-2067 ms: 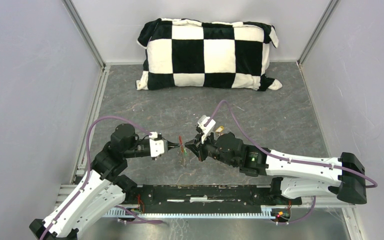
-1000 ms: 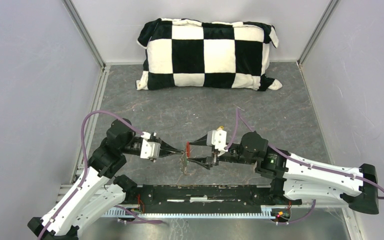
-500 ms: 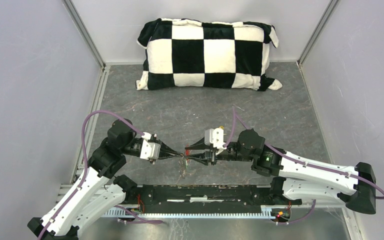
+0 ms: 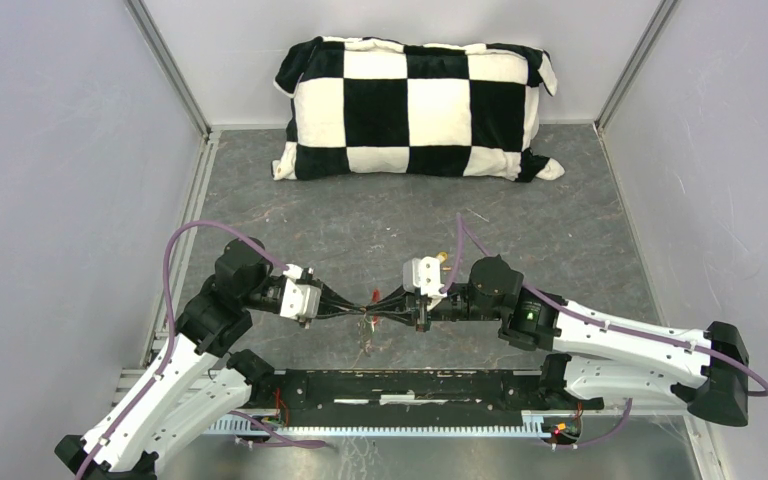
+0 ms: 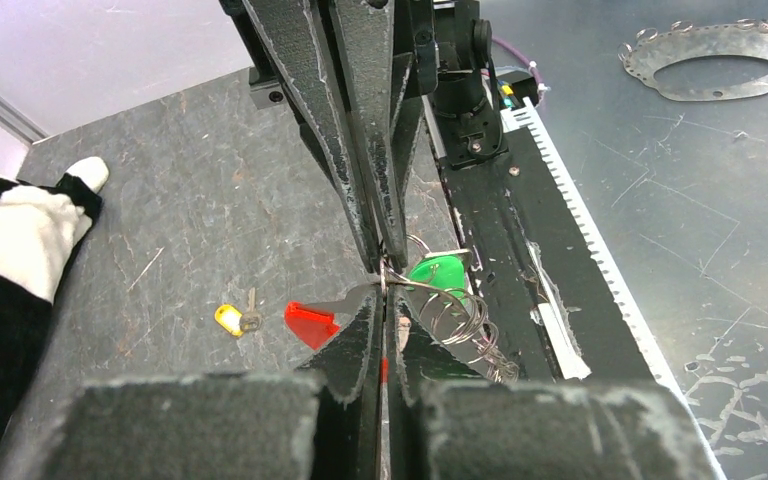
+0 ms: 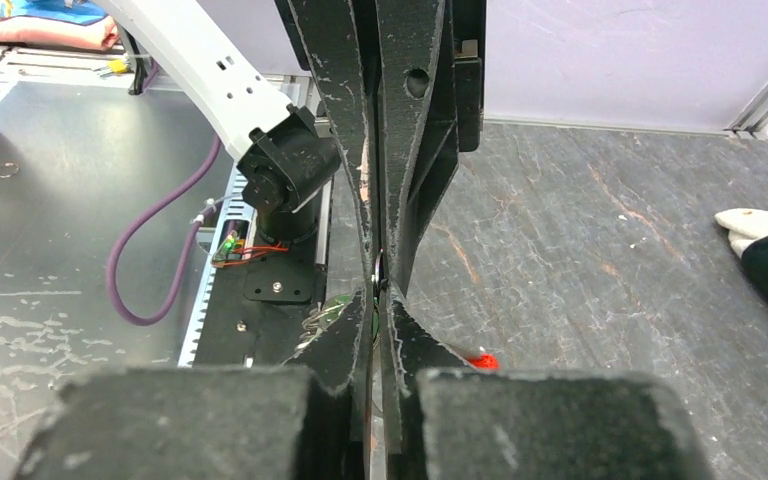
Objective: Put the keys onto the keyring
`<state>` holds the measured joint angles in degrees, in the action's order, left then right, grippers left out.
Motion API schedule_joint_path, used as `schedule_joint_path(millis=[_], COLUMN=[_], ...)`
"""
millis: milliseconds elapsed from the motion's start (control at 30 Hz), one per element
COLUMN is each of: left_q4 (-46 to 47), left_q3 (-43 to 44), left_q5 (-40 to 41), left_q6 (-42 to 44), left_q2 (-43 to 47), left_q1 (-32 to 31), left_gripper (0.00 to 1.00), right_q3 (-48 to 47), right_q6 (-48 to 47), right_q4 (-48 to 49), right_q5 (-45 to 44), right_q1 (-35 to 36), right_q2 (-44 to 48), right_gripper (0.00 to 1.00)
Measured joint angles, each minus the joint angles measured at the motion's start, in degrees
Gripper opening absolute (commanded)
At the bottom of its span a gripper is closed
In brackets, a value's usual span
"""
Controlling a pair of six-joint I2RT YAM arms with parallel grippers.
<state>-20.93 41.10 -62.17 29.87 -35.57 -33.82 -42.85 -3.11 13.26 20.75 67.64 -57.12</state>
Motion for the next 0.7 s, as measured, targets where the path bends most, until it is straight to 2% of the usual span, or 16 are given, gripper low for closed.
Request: schedule_joint_path(millis=[133, 267, 367, 500, 700], left_q4=[-0.2, -1.9, -5.5, -12.7, -22.7], left_q3=[0.0, 0.5, 2.3, 6.7, 11.4], left_q5=[0.0, 0.1, 0.6, 1.7, 3.0], left_q6=[0.0, 0.7, 4.2, 10.4, 18.4], left_q2=[0.1, -0.3, -1.5, -4.9, -10.1], left_q1=[0.0, 0.0, 0.0, 0.0, 0.0], left_gripper=[0.03, 0.22, 0.25, 0.25, 0.13], right_q3=[-0.4, -2.5, -6.0, -12.0, -16.8], right_q6=[0.0, -0.7, -1.9, -4.2, -6.6], right_q4=[-0.5, -4.1, -9.4, -18.1, -26.3], right_q5=[0.0, -0.2, -0.9, -2.0, -3.0], right_q1=[-0.1, -0.2, -0.2, -0.2, -0.2], right_q2=[-0.3, -1.0, -2.5, -6.1, -9.6], right_gripper=[0.00, 0.00, 0.00, 0.00, 0.01])
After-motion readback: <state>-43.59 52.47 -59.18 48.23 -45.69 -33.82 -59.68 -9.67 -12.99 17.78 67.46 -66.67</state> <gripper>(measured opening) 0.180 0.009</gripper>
